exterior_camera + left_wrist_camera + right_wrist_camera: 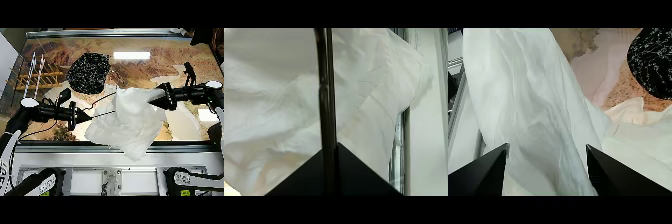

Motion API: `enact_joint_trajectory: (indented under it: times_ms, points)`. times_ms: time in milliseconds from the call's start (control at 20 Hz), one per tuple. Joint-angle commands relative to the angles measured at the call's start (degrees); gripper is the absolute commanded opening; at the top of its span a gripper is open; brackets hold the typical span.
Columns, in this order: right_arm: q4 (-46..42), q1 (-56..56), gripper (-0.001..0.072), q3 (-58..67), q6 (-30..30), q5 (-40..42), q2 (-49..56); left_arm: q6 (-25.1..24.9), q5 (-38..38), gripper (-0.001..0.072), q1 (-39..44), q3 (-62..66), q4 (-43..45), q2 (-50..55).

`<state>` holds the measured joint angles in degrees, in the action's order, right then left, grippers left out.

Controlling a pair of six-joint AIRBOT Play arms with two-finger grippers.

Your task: Fold the clothes and pants, and hang the long-sleeved shirts on hangers.

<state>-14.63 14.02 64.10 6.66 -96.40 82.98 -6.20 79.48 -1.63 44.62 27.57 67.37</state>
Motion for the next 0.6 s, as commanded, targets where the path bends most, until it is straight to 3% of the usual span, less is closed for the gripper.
enact_joint_trajectory:
  times_ms: [0,50,550]
  points:
    - [0.3,-0.1,0.0178,0.0,0.0,-0.1,0.0,0.0,0.0,0.0010,0.0,0.0,-0.2,0.0]
    - [0.3,-0.1,0.0013,0.0,0.1,-0.1,0.0,0.0,0.0,0.0010,0.0,0.0,-0.2,0.0]
    - [0.3,-0.1,0.0006,-0.1,0.2,-0.1,0.0,0.9,-1.2,0.0013,0.0,0.0,-0.1,0.0]
